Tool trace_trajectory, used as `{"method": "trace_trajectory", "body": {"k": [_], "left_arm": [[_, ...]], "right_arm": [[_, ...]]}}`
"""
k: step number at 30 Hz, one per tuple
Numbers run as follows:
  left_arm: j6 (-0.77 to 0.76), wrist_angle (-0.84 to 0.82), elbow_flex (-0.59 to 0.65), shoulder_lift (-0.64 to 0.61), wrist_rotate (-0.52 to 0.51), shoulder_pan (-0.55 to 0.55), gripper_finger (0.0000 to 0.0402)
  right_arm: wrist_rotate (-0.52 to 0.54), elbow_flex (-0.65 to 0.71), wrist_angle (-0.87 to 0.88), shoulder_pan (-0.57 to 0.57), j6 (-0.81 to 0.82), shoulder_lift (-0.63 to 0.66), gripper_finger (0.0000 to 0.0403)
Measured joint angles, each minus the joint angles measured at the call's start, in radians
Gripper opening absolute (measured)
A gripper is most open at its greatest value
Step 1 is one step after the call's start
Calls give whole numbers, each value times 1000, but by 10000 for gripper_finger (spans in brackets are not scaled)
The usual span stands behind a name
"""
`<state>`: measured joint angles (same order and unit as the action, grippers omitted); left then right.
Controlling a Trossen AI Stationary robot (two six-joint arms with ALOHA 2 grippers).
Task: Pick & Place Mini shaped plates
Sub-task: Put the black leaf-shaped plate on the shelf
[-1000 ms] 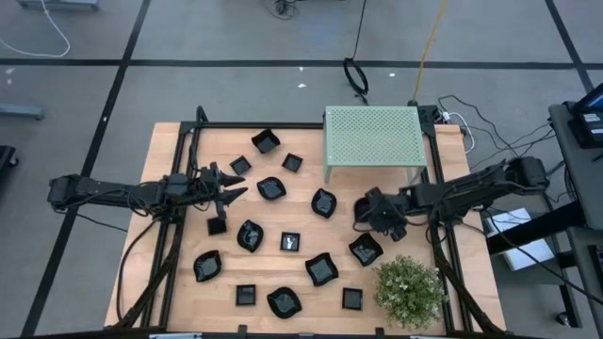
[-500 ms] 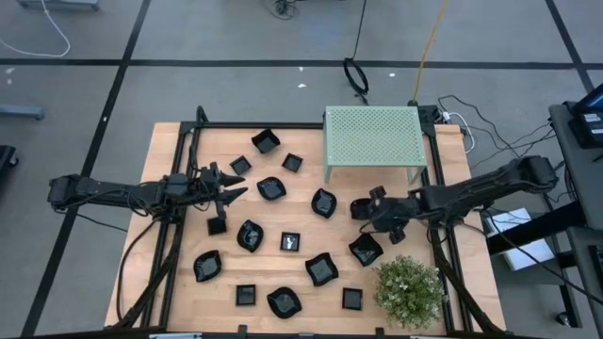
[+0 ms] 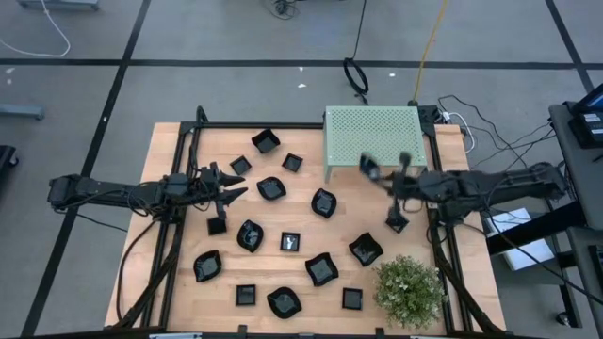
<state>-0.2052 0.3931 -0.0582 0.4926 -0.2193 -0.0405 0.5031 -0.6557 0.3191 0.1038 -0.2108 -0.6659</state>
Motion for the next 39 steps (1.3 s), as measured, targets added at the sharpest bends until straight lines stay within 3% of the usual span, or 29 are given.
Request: {"method": "trace_trajectory", "body": {"k": [3, 6, 12, 16, 26, 39], "left_arm": [[0, 0, 0, 0, 0, 0, 175], [0, 0, 0, 0, 0, 0, 175], [0, 0, 0, 0, 0, 0, 175], [0, 0, 0, 0, 0, 0, 175], [0, 0, 0, 0, 0, 0, 175], [0, 0, 0, 0, 0, 0, 175]], "right_arm": [[127, -1, 33, -113, -102, -3, 0], [179, -1, 81, -281, -136, -30, 0], [39, -7, 78, -617, 44, -129, 0], [-56, -70, 98, -747, 158, -224, 0], [-196, -302, 256, -865, 262, -422, 0], [-189, -325, 306, -888, 260, -477, 3]]}}
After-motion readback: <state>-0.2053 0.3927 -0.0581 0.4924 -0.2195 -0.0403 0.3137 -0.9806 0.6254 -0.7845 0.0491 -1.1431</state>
